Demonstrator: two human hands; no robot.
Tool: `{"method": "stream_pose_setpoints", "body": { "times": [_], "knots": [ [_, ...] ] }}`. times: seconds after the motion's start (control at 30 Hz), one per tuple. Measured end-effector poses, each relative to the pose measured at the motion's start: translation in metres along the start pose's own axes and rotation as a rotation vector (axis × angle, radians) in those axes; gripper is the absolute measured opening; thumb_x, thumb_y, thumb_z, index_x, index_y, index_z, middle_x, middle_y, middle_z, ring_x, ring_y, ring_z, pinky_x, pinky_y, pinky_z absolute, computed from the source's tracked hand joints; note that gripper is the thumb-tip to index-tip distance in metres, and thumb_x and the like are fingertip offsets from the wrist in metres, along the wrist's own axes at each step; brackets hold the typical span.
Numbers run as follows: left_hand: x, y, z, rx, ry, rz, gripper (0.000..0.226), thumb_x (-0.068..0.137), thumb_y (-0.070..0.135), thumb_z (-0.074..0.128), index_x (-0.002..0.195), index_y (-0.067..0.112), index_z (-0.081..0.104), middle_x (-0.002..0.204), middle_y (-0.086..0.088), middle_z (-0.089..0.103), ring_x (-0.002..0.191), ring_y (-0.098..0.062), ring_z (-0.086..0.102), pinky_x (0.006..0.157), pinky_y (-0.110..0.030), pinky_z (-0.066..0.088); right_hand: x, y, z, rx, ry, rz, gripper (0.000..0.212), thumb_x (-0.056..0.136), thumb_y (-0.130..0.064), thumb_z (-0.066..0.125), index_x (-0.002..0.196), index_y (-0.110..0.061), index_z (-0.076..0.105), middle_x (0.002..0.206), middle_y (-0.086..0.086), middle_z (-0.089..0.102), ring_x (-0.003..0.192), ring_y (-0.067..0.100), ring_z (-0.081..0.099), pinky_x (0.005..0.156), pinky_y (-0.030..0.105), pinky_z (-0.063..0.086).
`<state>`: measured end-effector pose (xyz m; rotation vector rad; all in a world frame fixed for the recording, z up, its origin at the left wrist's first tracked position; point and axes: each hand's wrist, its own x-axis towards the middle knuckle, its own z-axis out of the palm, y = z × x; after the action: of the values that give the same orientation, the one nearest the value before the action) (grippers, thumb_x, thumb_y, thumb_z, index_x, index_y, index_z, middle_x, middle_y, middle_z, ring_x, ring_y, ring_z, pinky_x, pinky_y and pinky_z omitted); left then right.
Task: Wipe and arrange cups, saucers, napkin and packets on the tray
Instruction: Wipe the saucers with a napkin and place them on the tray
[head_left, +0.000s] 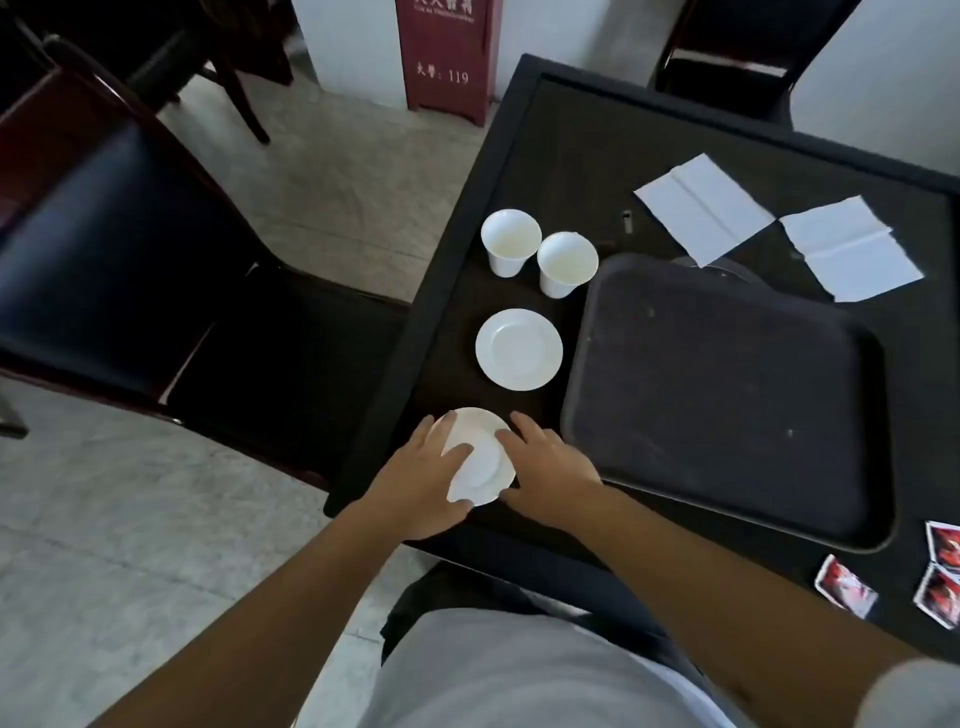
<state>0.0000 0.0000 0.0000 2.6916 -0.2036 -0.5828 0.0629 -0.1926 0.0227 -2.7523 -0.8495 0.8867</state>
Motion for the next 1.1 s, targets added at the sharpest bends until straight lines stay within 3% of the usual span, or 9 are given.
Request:
{"method": "stream_pose_setpoints", "body": {
  "times": [0.1, 0.2, 0.33, 0.6, 0.83, 1.1],
  "knots": [
    [0.001, -0.003, 0.008, -0.029, -0.058, 0.025, 0.068, 0.081, 0.048, 0.068, 0.137, 0.027, 0.036, 0.163, -0.004, -0.001, 0.149, -0.031, -0.006, 0.097, -0.043, 0.048, 0.011, -0.006, 0.011, -0.090, -0.028, -0.032, 0.095, 0.079, -0.049, 0.072, 0.150, -0.027, 0.013, 0.163, 0.009, 0.003, 0.134, 0.034, 0.033, 0.098, 0.047, 0.044],
    [0.003, -0.003, 0.013, 0.003, -0.071, 0.027, 0.070, 0.080, 0.050, 0.068, 0.137, 0.027, 0.033, 0.163, -0.006, -0.009, 0.148, -0.032, -0.012, 0.103, -0.042, 0.043, 0.019, -0.007, 0.021, -0.145, -0.055, -0.066, 0.103, 0.075, -0.053, 0.075, 0.151, -0.026, 0.012, 0.162, 0.011, -0.002, 0.135, 0.037, 0.027, 0.103, 0.048, 0.039],
    [0.008, -0.008, 0.013, -0.011, -0.052, 0.061, 0.076, 0.075, 0.049, 0.074, 0.135, 0.028, 0.034, 0.161, -0.007, -0.009, 0.147, -0.035, -0.011, 0.107, -0.043, 0.037, 0.019, -0.005, 0.031, -0.051, 0.018, -0.040, 0.098, 0.071, -0.053, 0.078, 0.147, -0.025, 0.022, 0.161, 0.009, -0.002, 0.133, 0.035, 0.024, 0.104, 0.049, 0.038],
    [0.013, -0.016, 0.013, 0.006, 0.009, 0.098, 0.068, 0.071, 0.042, 0.081, 0.125, 0.022, 0.044, 0.160, -0.011, 0.009, 0.148, -0.038, 0.005, 0.092, -0.044, 0.053, 0.022, -0.013, 0.043, 0.155, 0.051, 0.080, 0.089, 0.074, -0.041, 0.079, 0.142, -0.030, 0.022, 0.161, 0.007, -0.009, 0.137, 0.030, 0.011, 0.108, 0.047, 0.036],
    [0.014, -0.012, 0.017, 0.018, 0.047, 0.064, 0.087, 0.071, 0.042, 0.081, 0.141, 0.024, 0.032, 0.161, -0.011, 0.002, 0.147, -0.034, 0.009, 0.096, -0.043, 0.049, 0.018, -0.006, 0.038, 0.229, 0.023, 0.047, 0.085, 0.078, -0.036, 0.076, 0.145, -0.036, 0.023, 0.161, -0.001, -0.012, 0.140, 0.025, 0.005, 0.101, 0.044, 0.043],
    [0.010, 0.023, 0.010, 0.044, 0.109, 0.066, 0.090, 0.069, 0.051, 0.079, 0.141, 0.023, 0.032, 0.161, -0.012, 0.008, 0.144, -0.034, 0.016, 0.090, -0.045, 0.053, -0.009, 0.017, 0.027, 0.174, 0.068, -0.001, 0.084, 0.083, -0.039, 0.072, 0.149, -0.034, 0.020, 0.161, 0.000, -0.014, 0.142, 0.025, 0.000, 0.103, 0.044, 0.044]
  ]
}}
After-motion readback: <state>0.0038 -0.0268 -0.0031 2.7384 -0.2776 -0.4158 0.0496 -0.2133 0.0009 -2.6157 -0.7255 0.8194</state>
